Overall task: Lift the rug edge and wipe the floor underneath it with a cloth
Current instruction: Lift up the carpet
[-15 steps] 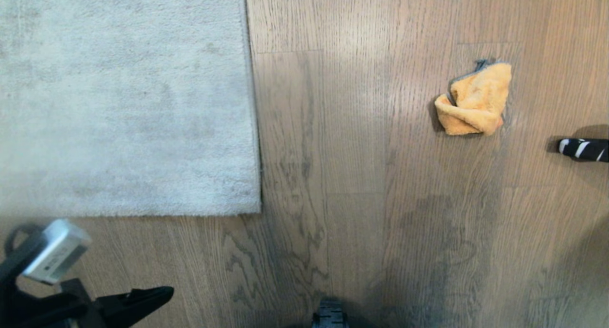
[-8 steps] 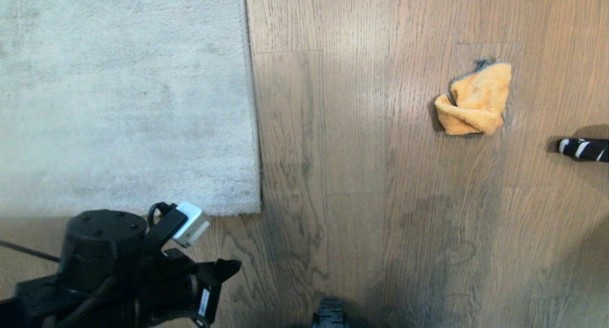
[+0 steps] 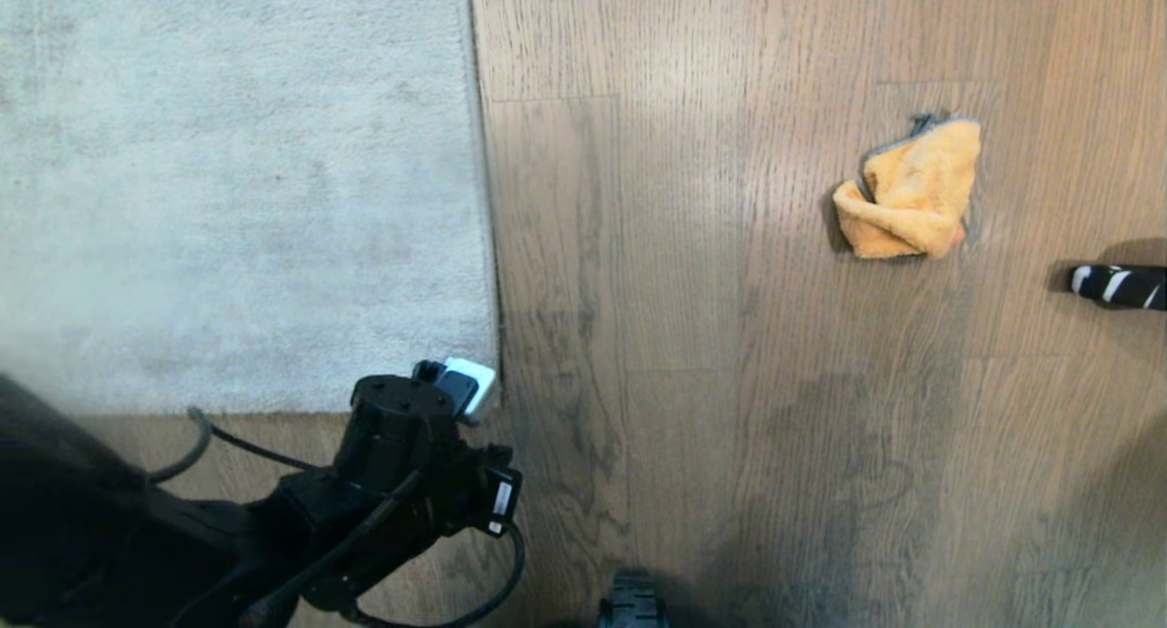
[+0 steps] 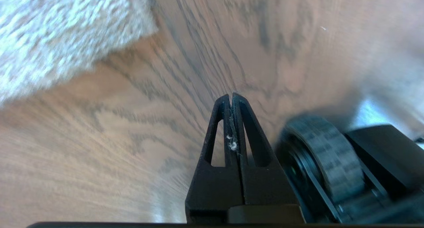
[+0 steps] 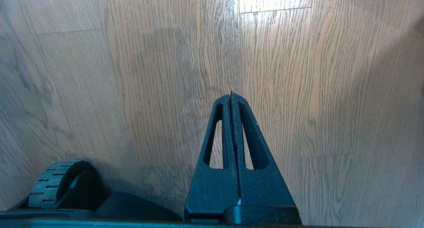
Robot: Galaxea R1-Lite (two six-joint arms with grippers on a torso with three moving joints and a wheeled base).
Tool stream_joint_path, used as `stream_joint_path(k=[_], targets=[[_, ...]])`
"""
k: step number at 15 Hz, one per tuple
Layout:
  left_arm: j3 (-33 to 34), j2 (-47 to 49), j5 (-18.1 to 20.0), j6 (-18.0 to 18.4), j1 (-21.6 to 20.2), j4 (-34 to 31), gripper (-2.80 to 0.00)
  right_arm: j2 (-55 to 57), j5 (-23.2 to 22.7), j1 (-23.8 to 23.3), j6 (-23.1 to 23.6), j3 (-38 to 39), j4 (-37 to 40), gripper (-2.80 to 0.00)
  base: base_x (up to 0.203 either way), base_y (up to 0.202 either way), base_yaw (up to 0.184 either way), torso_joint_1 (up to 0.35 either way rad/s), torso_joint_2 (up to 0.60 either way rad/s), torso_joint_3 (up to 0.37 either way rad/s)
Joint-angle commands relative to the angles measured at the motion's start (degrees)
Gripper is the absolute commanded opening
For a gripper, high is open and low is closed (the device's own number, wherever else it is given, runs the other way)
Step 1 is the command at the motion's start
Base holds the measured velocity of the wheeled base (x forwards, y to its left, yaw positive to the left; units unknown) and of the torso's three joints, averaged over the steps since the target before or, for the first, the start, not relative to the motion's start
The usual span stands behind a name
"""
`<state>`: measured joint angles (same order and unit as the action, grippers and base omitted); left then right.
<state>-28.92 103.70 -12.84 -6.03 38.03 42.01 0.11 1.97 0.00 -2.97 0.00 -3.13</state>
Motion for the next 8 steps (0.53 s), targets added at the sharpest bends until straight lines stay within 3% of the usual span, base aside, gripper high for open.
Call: stream_joint_path(k=[1,4,7,8], targets=[[-2.7,4.3,-1.2,0.1,-0.1,0.2,-2.8,0.0,0.0,0.0,0.0,0.0,0.0,-2.8,0.0,0.0,0.0,0.0,0.0,0.0],[-4.4,5.4,-3.5,3.3,-0.4,0.3,-2.8,0.0,0.0,0.0,0.0,0.0,0.0,-2.8,0.0,0.0,0.0,0.0,0.0,0.0],[-6.8,5.6,-3.8,3.4,-0.9,0.3,-2.8,0.0,0.0,0.0,0.0,0.0,0.0,-2.8,0.0,0.0,0.0,0.0,0.0,0.0],[-6.8,5.5,-3.8,3.6,-0.9,0.3,-1.83,0.0,0.0,0.0,0.0,0.0,0.0,-2.8,0.0,0.0,0.0,0.0,0.0,0.0]])
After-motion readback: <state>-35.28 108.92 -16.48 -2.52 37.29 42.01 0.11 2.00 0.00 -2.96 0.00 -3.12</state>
